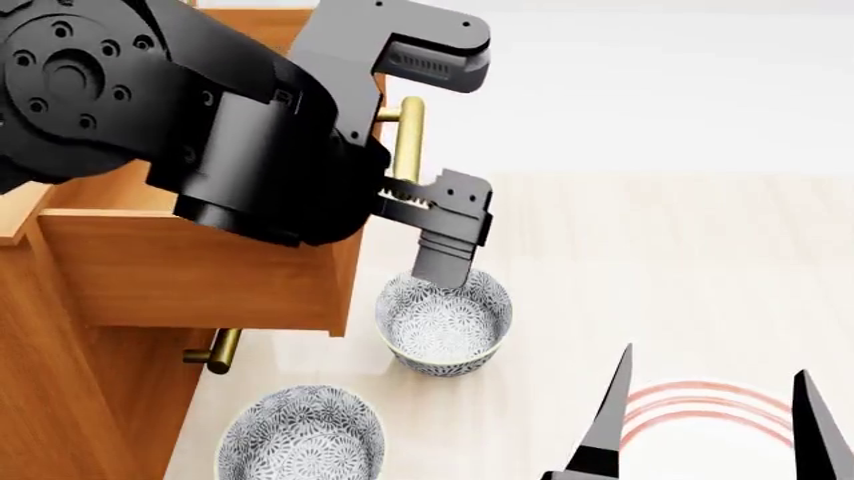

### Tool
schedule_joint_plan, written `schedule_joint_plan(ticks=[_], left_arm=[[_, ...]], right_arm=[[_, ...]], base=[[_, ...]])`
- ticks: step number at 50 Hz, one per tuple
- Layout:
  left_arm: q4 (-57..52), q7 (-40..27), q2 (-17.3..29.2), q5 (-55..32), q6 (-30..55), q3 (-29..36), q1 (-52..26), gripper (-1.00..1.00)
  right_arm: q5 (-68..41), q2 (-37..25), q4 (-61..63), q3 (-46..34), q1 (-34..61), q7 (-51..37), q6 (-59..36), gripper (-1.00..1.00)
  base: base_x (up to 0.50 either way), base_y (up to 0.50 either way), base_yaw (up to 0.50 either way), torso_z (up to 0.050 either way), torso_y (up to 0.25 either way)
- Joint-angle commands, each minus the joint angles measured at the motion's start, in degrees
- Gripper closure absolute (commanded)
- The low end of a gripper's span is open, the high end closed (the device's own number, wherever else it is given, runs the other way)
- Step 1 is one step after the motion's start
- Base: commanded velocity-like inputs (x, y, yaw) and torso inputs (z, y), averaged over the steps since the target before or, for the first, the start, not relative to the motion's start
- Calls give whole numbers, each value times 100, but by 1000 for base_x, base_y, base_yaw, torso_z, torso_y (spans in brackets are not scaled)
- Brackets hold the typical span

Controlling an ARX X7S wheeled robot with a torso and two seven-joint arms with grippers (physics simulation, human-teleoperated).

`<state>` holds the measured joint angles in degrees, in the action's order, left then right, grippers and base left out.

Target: Open the top drawer of the cabinet.

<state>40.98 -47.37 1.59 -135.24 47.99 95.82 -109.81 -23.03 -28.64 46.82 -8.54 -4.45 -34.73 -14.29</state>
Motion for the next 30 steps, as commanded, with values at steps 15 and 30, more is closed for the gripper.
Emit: schedule_joint_plan(ticks=[15,30], left_arm=[[-1341,138,-159,-1637,-610,-477,43,-100],[-1773,82,-159,-1749,-876,-475,-15,-100]], right_arm=[[-60,-38,41,14,6,-48,-15,-100],[-57,-52,42,1,-5,-65,4,-100]], base=[[-9,0,-1,0,2],[-7,0,-1,0,1]])
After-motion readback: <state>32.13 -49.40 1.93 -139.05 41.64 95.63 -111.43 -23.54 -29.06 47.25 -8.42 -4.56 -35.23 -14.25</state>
